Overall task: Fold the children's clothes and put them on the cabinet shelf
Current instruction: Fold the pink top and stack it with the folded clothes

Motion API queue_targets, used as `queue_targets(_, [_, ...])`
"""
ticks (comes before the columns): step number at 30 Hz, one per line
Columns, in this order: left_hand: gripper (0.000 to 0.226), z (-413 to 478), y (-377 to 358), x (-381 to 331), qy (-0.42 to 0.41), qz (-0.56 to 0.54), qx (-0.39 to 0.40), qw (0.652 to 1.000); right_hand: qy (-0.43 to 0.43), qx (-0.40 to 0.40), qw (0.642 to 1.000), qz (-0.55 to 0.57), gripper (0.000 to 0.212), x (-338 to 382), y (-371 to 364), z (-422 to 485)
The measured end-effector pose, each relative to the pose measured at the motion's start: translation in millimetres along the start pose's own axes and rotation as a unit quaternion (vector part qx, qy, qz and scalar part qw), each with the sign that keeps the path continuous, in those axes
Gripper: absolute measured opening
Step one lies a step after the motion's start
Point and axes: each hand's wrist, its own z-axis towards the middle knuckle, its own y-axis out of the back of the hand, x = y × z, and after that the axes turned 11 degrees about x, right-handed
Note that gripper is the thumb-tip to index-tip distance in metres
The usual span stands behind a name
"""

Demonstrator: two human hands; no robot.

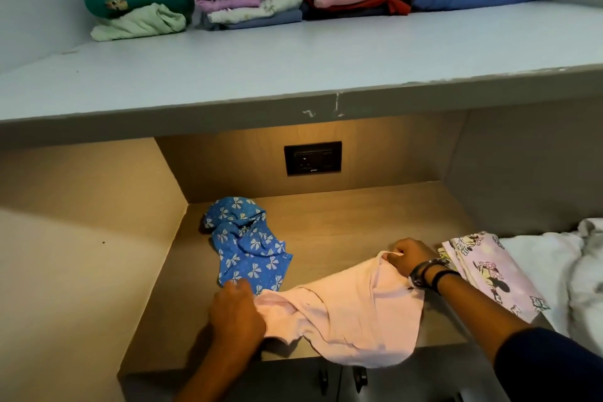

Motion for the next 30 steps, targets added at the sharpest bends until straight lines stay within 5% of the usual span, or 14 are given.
queue_targets(2, [0.061,-25.9,-10.4,-21.2,-0.165,-0.005,-0.094,0.982,0.025,-0.009,1.0,-0.013,0.037,1.1,-0.6,3.2])
queue_targets(5, [0.041,-59.3,-31.9,-67.9,-0.376,-0.029,-0.071,0.923,0.052,-0.011,0.998,-0.028,0.032,10.4,-1.7,8.3])
queue_targets(9, [0.061,-52.8,-47.8,-112.5,-0.366,0.073,0.025,0.928,0.086,-0.022,0.994,-0.063,0.027,20.2,0.1,15.1])
queue_targets(12, [0.056,-37.3,-50.0,-116.5,-0.399,0.076,0.032,0.913,0.09,-0.029,0.993,-0.072,0.025,20.4,3.1,21.1])
queue_targets(16, [0.022,-20.6,-39.1,-105.9,-0.439,-0.031,0.061,0.896,0.106,-0.011,0.993,-0.059,0.025,24.0,4.8,28.2])
queue_targets(20, [0.017,-0.8,-3.3,-98.5,-0.397,-0.243,0.137,0.874,0.104,-0.023,0.991,-0.078,0.029,34.8,17.5,41.0])
queue_targets(23, [0.016,29.7,44.0,-81.8,-0.34,-0.389,0.113,0.849,0.119,-0.064,0.982,-0.131,0.036,48.4,38.6,52.0])
queue_targets(30, [0.016,90.2,117.2,-18.1,-0.316,-0.415,0.027,0.853,0.218,-0.092,0.939,-0.25,0.046,79.2,62.5,61.6])
